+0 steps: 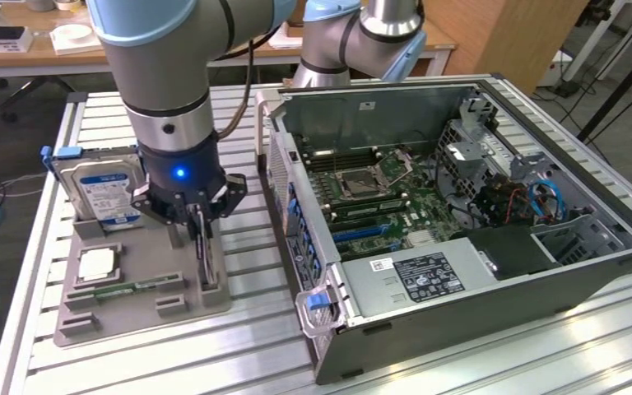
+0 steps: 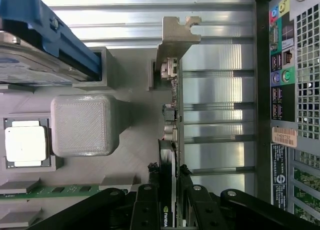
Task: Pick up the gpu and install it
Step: 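Pick up the gpu and move the gpu toward the slot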
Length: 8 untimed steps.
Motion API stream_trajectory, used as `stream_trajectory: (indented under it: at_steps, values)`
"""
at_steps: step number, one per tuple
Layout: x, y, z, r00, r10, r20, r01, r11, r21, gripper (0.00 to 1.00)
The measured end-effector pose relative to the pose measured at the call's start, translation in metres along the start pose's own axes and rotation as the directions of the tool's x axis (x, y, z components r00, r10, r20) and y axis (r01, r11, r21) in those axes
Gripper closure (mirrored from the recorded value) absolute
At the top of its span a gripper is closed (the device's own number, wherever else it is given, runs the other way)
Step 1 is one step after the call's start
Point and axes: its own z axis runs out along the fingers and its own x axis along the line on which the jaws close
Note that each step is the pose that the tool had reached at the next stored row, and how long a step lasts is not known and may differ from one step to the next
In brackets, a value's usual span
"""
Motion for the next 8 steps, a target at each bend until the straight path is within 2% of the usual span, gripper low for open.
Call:
stream_trajectory:
  at_steps: [8]
  values:
    - [0.000,0.0006,-0.0143,1.0000,0.000,0.0001,0.000,1.0000,0.0000,0.74]
